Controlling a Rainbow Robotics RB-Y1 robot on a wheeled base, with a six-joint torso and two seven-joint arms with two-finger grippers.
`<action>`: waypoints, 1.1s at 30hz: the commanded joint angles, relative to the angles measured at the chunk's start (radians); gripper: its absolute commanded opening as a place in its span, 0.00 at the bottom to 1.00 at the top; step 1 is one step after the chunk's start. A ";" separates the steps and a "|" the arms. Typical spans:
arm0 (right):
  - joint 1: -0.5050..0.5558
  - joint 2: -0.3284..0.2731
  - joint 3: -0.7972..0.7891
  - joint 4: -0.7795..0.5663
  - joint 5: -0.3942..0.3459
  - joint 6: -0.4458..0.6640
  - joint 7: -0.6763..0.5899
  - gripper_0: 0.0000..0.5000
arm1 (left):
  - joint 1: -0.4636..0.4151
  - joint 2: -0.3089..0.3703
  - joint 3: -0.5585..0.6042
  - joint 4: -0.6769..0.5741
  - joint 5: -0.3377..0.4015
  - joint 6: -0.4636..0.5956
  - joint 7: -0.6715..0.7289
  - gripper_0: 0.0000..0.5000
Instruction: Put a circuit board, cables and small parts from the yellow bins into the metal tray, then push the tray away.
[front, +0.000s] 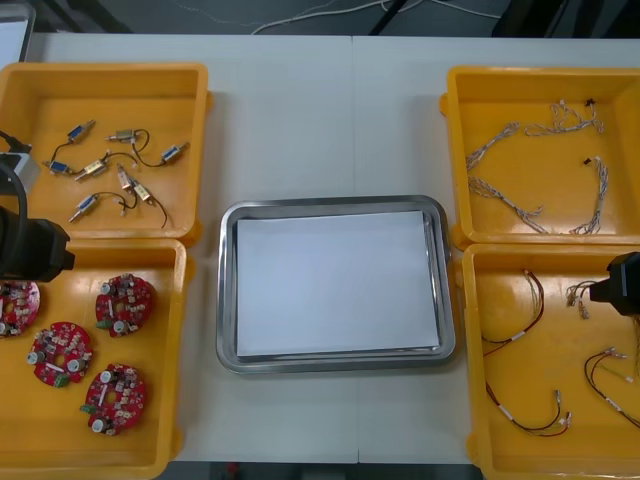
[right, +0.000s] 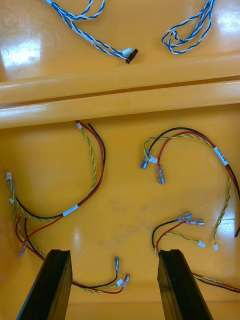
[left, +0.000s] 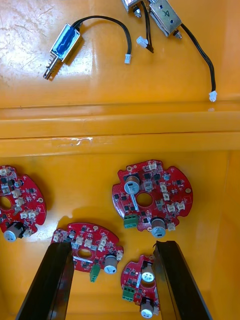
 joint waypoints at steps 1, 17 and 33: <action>-0.013 -0.033 0.011 -0.011 -0.006 0.003 -0.007 1.00 | -0.026 0.037 -0.006 -0.011 -0.010 0.005 0.064 0.94; -0.013 -0.033 0.011 -0.011 -0.006 0.003 -0.007 1.00 | -0.006 -0.019 0.017 -0.031 -0.005 0.070 -0.120 0.94; 0.085 -0.102 0.042 0.000 -0.110 0.003 0.073 1.00 | 0.054 0.020 0.137 -0.034 0.150 0.070 -0.198 0.94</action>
